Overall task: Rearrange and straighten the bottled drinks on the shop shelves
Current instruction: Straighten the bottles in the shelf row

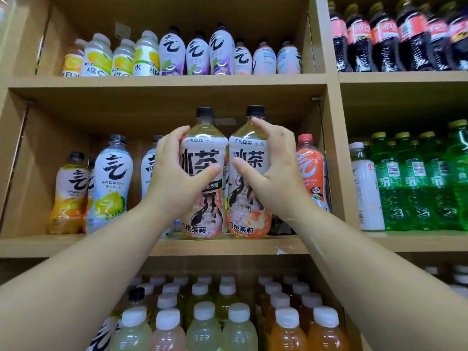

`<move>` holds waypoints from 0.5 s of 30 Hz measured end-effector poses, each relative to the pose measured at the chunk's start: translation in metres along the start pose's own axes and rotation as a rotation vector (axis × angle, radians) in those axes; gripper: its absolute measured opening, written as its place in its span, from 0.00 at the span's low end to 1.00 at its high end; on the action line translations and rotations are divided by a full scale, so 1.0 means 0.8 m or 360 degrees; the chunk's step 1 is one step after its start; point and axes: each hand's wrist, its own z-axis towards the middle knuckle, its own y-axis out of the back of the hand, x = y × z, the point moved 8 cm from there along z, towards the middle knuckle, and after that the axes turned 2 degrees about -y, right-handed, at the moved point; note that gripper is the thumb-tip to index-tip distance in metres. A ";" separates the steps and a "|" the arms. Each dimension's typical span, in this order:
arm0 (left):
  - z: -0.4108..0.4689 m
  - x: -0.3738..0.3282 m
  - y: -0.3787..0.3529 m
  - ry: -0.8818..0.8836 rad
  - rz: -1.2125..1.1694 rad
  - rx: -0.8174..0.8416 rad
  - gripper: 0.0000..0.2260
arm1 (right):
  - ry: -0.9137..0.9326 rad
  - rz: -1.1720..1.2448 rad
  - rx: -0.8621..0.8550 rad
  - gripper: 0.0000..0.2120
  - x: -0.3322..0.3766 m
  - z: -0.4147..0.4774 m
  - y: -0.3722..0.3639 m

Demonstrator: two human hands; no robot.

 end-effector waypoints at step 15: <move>-0.042 -0.046 0.001 -0.0173 -0.0238 0.0060 0.40 | -0.0218 0.0344 -0.0113 0.42 0.019 -0.039 0.032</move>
